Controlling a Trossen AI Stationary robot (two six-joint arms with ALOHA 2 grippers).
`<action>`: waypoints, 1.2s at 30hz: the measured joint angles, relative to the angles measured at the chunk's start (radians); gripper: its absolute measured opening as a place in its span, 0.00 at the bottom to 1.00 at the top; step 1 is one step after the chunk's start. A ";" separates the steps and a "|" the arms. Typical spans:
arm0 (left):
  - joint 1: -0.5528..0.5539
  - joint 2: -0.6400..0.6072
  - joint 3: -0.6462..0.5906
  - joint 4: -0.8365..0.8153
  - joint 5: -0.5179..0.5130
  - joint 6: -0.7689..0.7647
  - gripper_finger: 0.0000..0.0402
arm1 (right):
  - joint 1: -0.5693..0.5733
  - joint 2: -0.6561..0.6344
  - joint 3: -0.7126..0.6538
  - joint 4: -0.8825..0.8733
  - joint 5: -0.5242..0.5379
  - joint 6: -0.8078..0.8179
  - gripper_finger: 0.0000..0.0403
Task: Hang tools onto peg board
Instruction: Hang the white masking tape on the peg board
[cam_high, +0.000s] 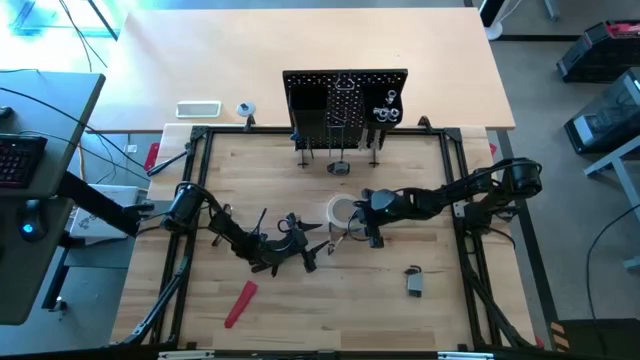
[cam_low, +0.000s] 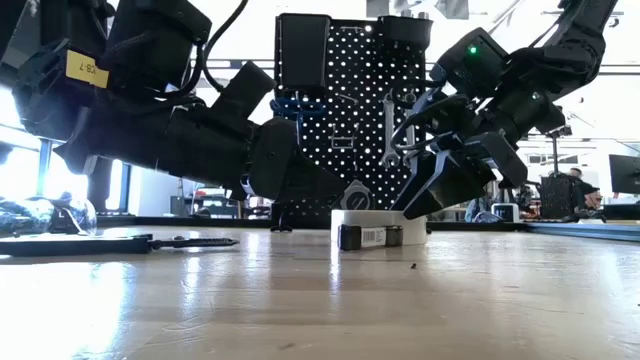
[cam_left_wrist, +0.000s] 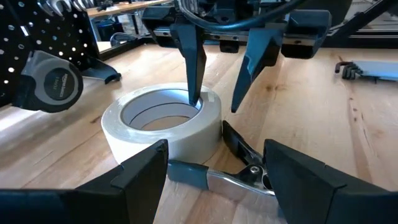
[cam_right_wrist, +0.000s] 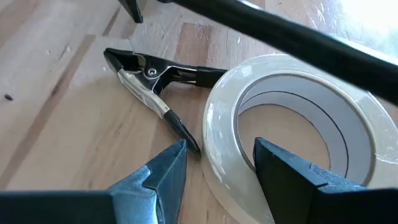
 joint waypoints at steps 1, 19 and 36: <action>0.000 0.000 0.000 0.000 0.001 0.000 0.63 | 0.001 0.000 0.000 0.000 -0.003 0.008 0.45; 0.000 0.000 0.000 -0.002 0.028 -0.026 0.63 | 0.020 0.003 0.048 -0.095 -0.005 -0.036 0.45; 0.000 0.000 0.000 -0.008 0.079 -0.004 0.63 | 0.020 0.003 0.085 -0.173 0.011 -0.076 0.40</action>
